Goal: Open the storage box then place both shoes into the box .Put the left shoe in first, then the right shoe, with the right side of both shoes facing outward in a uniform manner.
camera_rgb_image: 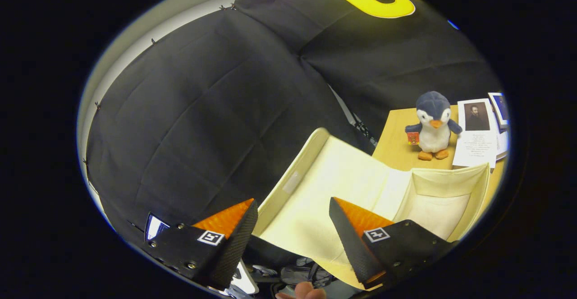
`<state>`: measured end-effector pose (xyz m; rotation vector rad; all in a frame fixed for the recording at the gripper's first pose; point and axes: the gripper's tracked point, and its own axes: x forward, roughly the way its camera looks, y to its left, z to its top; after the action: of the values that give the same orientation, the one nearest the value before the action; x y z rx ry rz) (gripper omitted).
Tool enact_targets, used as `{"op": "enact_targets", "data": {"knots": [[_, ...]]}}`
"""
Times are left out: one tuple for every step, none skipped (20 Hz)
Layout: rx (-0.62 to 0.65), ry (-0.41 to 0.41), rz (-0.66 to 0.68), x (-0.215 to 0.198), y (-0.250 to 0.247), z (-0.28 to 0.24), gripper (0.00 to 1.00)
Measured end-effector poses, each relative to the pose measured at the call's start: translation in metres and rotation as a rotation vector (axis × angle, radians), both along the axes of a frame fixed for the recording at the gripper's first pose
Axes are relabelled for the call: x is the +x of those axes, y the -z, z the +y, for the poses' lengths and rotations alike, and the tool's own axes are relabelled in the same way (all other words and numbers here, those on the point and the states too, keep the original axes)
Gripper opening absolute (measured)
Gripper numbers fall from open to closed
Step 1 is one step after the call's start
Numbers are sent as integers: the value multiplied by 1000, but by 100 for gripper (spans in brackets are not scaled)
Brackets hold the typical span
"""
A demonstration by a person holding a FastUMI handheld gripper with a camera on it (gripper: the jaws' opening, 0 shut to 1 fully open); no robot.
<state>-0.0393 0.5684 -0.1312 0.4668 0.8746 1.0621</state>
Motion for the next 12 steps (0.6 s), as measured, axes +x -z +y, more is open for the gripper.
{"op": "enact_targets", "data": {"knots": [[-9,10,-10,2,0,-6,97],[-17,22,-14,3,-1,-14,97],[-25,35,-19,6,-2,-24,97],[-38,53,-30,9,-1,-35,97],[-50,76,-48,13,0,-48,97],[-65,99,-67,17,1,-62,97],[-80,120,-86,20,1,-78,97],[-97,144,-106,23,1,-95,97],[-118,172,-132,27,2,-115,97],[-138,200,-163,29,0,-134,97],[-159,226,-191,31,-2,-155,97],[-173,249,-214,32,-2,-175,97]]}}
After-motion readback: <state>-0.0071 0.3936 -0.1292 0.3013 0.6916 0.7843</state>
